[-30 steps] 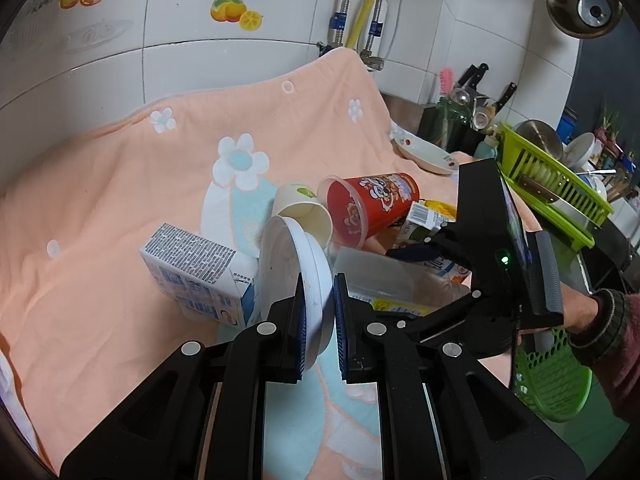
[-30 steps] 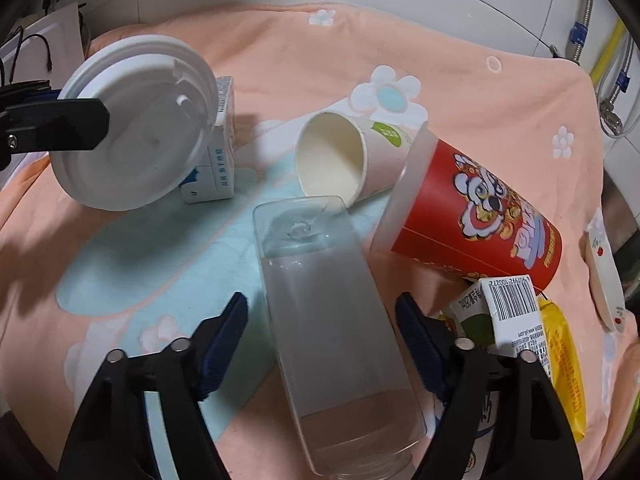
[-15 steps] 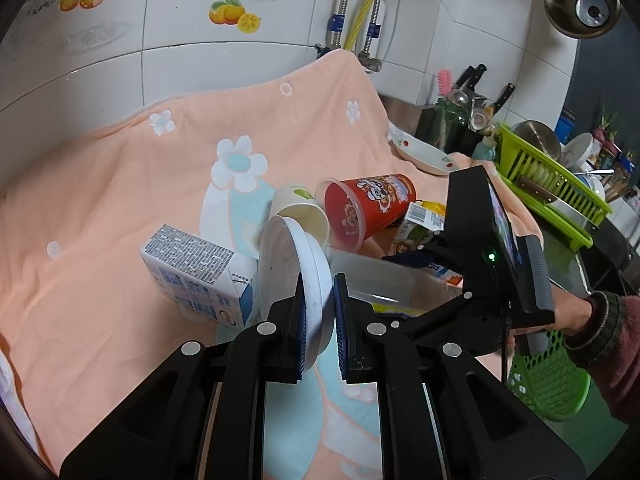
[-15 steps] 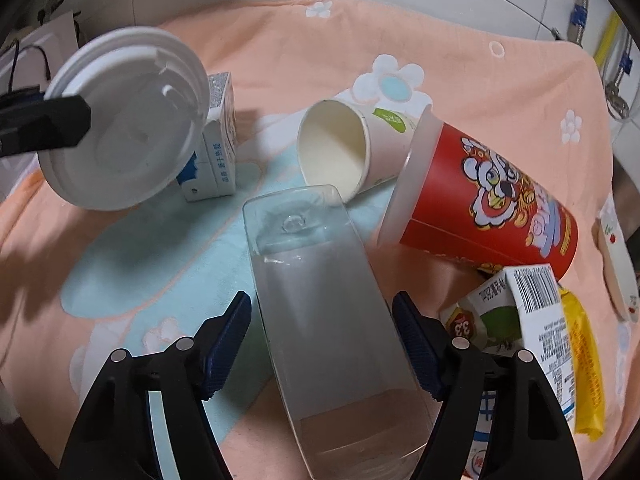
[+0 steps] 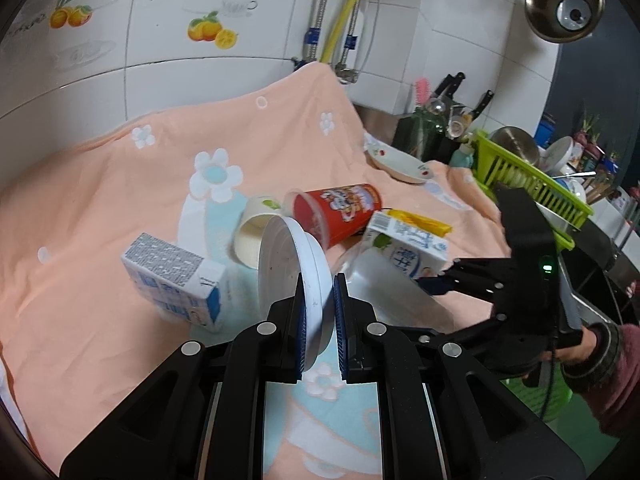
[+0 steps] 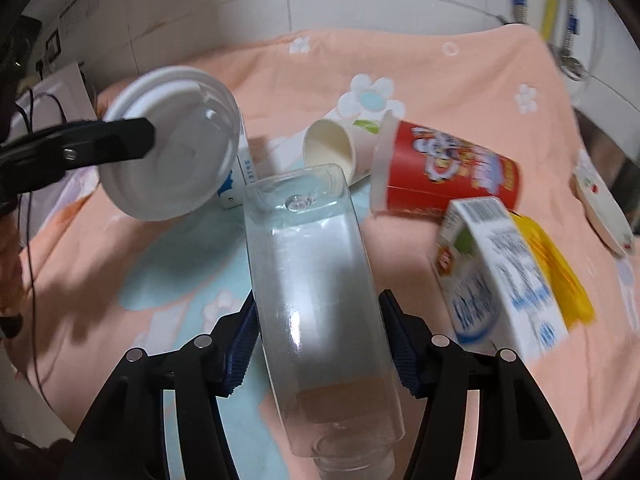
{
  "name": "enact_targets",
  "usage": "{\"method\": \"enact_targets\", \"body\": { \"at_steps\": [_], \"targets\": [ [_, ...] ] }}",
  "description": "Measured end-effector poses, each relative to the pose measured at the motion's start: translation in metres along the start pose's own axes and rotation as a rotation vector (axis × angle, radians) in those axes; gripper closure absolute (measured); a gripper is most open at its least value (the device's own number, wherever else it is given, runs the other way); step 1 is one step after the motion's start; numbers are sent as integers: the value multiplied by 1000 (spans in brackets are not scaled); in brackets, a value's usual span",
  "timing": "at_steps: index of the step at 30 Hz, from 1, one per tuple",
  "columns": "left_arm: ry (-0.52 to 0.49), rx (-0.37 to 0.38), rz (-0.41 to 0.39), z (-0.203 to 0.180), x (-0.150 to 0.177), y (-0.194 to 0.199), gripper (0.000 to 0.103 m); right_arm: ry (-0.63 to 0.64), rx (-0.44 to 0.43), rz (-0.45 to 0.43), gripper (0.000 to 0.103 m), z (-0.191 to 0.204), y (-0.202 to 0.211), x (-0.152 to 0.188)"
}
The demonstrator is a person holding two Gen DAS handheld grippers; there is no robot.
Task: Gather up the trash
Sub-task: 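Carry lid and clear cup over the green basket and open both tools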
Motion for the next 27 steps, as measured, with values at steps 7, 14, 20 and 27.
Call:
{"method": "enact_targets", "body": {
  "at_steps": [7, 14, 20, 27],
  "targets": [
    [-18, 67, -1, -37, 3, 0, 92, -61, 49, -104, 48, -6, 61, 4],
    [-47, 137, 7, -82, 9, -1, 92, -140, 101, -177, 49, -19, 115, 22],
    [-69, 207, 16, -124, 16, 0, 92, -202, 198, -210, 49, -39, 166, 51],
    [-104, 306, 34, -184, 28, 2, 92, -284, 339, -193, 49, -73, 219, 106]
  ]
}}
Point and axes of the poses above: each gripper's, at about its wrist camera, not at the fingertips, and y roughly against the way its jaws point, z to its left, x to its underside, the point moved 10 cm from there along -y, roughly the way its jaws point, and after that the axes turned 11 degrees about -z, right-handed, at the moved point
